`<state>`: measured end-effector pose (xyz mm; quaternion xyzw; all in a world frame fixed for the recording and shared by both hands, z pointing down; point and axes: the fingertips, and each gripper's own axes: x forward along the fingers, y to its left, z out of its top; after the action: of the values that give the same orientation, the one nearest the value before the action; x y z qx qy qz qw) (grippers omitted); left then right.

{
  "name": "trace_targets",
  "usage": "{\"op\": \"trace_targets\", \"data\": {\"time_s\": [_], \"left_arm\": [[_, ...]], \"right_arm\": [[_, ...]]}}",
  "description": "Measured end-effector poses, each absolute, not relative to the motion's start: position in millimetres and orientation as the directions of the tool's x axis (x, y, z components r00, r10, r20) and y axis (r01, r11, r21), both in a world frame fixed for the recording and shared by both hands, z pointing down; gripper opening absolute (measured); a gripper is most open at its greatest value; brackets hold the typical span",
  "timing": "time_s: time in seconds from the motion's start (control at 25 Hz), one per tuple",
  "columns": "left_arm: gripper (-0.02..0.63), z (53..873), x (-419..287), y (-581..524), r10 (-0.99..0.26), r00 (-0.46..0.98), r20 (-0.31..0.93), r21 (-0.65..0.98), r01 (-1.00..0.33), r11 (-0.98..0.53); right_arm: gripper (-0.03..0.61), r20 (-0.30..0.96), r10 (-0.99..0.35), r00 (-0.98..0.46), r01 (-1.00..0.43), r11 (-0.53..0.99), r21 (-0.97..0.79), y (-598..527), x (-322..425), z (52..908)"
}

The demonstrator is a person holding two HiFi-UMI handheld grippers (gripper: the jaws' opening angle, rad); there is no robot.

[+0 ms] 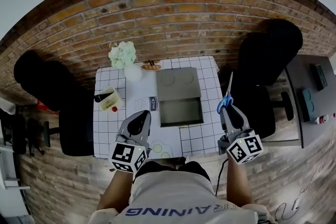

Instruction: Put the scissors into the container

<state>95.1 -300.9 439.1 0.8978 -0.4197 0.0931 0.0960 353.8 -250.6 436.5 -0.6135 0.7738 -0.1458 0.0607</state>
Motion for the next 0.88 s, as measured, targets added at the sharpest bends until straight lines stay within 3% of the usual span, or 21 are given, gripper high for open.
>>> {"op": "trace_targets", "data": {"time_s": [0.48,0.88], "left_arm": [[0.0,486.9,60.4,-306.5,-0.766,0.54,0.349,0.169,-0.84,-0.515],[0.0,513.2,28.5,-300.9,-0.786,0.482,0.388,0.207,-0.876,-0.435]], "right_arm": [[0.098,0.507,-0.724,-0.467,-0.86,0.506,-0.069,-304.6,263.4,568.3],[0.098,0.839,-0.367,-0.402,-0.667,0.745,0.006,-290.4,227.0,692.3]]}}
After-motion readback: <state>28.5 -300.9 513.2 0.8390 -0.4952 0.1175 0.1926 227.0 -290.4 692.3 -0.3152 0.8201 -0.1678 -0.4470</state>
